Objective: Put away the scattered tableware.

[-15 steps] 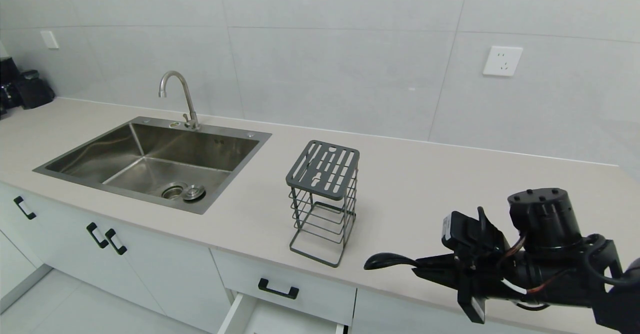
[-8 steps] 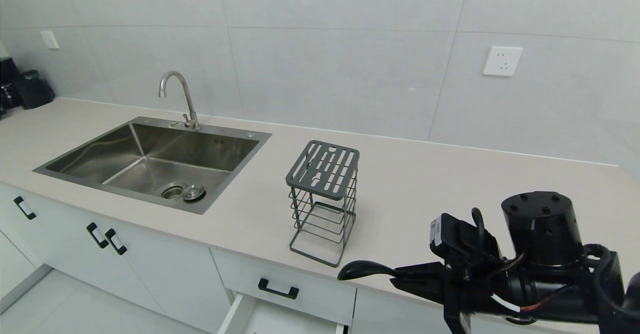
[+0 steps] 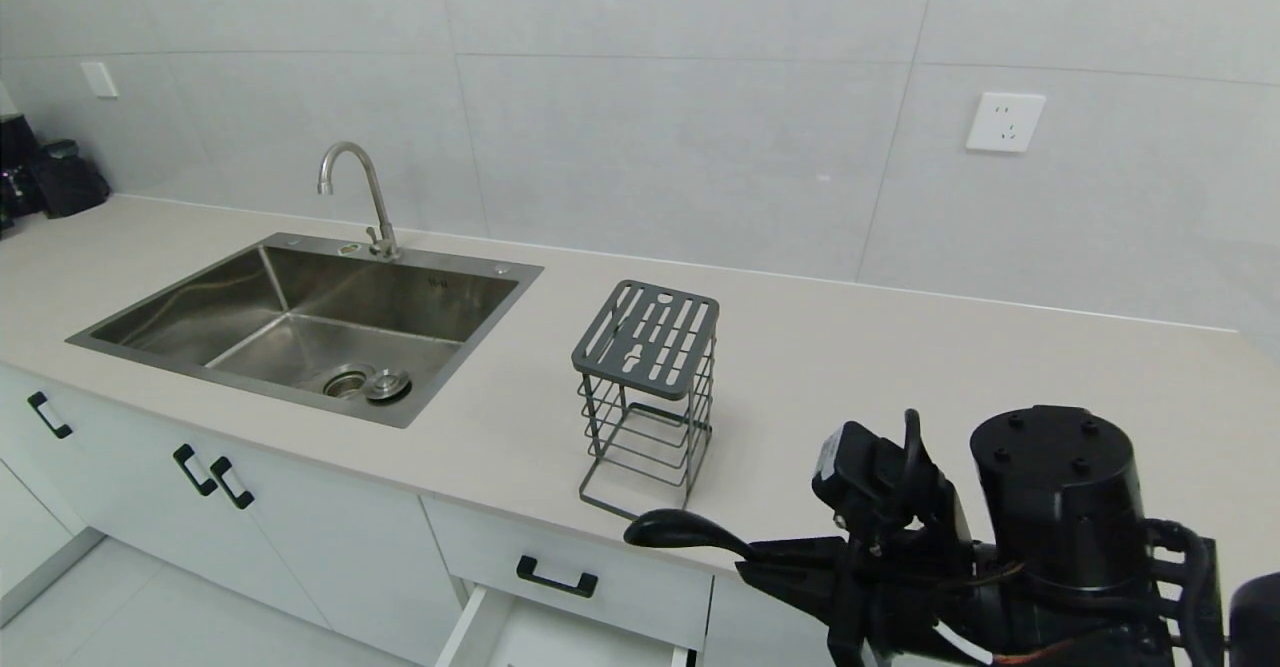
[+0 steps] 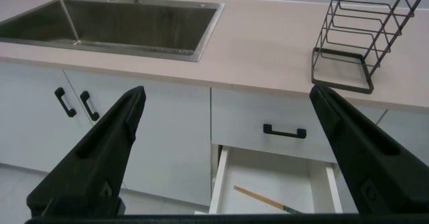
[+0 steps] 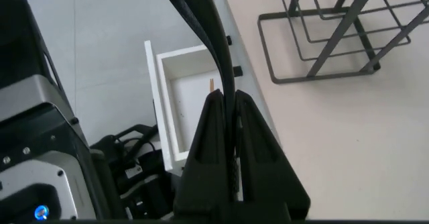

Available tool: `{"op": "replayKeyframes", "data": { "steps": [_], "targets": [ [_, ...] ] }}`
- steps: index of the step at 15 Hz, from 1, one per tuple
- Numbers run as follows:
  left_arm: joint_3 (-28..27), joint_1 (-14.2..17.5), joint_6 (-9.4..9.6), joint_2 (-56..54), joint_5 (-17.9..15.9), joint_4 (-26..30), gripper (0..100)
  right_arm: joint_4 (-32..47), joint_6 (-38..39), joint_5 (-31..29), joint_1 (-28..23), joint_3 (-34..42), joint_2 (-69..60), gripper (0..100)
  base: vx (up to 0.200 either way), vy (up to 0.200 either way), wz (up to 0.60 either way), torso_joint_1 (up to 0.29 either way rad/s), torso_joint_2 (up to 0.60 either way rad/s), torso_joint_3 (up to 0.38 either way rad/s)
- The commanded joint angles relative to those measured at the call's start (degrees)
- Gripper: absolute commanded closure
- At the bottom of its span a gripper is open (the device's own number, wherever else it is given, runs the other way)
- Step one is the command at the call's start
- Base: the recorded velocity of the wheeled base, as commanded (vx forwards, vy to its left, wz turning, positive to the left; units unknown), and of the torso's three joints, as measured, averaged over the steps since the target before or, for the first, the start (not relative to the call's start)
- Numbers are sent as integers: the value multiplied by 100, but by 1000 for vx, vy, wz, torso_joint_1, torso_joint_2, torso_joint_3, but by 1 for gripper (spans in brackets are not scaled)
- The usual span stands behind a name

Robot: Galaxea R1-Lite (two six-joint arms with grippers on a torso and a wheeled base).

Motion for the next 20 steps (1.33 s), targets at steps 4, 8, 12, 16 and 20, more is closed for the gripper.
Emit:
{"op": "replayKeyframes", "data": {
  "steps": [4, 8, 12, 16, 20],
  "targets": [
    [0, 0, 2, 7, 1, 0, 0, 9, 219, -612, 466, -520, 787, 100, 0, 0, 0, 0, 0, 0],
    [0, 0, 2, 7, 1, 0, 0, 26, 210, -577, 615, -1223, 1314, 100, 0, 0, 0, 0, 0, 0],
    [0, 0, 2, 7, 1, 0, 0, 44, 289, -586, 914, -1785, 1912, 100, 0, 0, 0, 0, 0, 0],
    [0, 0, 2, 7, 1, 0, 0, 97, 342, -665, 1002, -2515, 2333, 100, 0, 0, 0, 0, 0, 0],
    [0, 0, 2, 7, 1, 0, 0, 114, 342, -709, 1055, -3042, 2922, 100, 0, 0, 0, 0, 0, 0]
  ]
}}
